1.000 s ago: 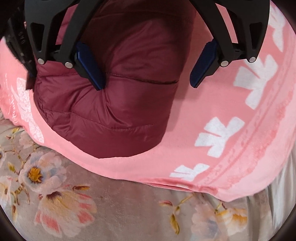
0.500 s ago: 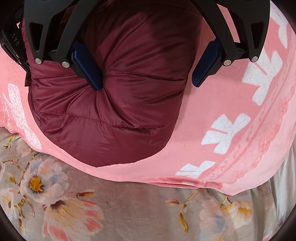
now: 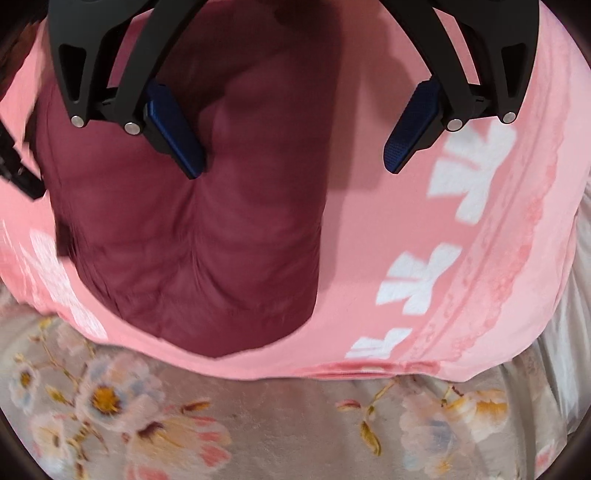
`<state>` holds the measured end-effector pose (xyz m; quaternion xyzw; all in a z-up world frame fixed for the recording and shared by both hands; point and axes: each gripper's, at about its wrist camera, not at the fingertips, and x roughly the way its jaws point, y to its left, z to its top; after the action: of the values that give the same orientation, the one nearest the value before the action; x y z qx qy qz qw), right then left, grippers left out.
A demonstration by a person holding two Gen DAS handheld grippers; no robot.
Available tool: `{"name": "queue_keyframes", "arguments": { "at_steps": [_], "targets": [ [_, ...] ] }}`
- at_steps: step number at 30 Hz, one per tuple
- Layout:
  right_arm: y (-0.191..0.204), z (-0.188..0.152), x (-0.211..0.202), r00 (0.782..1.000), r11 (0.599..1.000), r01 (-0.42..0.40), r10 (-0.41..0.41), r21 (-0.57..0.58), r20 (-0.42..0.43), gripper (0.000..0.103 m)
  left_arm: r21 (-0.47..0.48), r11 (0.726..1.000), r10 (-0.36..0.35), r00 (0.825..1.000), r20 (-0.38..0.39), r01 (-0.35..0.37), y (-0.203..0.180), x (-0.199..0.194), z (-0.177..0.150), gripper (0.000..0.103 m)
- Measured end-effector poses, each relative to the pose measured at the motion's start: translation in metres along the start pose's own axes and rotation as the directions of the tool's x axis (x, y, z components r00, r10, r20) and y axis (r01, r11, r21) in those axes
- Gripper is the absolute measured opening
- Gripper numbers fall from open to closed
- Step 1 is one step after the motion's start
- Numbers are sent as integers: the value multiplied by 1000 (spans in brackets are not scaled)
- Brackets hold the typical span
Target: Fold large clothes
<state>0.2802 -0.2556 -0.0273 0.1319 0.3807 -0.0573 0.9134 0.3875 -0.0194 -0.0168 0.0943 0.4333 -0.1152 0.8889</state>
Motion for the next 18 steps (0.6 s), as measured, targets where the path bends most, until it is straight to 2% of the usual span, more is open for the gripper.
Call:
{"name": "queue_keyframes", "arguments": {
  "at_steps": [1,3,5,9,12,18],
  "targets": [
    [8,-7,-6,1000,999,7,-8,-44,-17,7,5,1000,-3,1000,-8,3,2,-5,-6,96],
    [19,-20,-6,996,990,68,-73,-122,-41,7,-2,1000,3,1000,-19,-3,8,-15,-18,96],
    [19,-33,-2,990,981,117,-128,-153,-64,7,-23,1000,6,1000,-23,-6,14,-21,-26,96],
    [3,-50,-3,977,981,173,-183,-91,-108,7,-45,999,29,999,-30,-31,19,-34,-42,96],
    [-10,-63,-8,976,988,151,-152,-22,-155,7,-29,998,53,998,-36,-54,15,-42,-56,96],
    [0,-87,-44,987,993,115,-114,-1,-117,10,-19,997,77,997,-21,-77,0,-58,-80,96]
  ]
}}
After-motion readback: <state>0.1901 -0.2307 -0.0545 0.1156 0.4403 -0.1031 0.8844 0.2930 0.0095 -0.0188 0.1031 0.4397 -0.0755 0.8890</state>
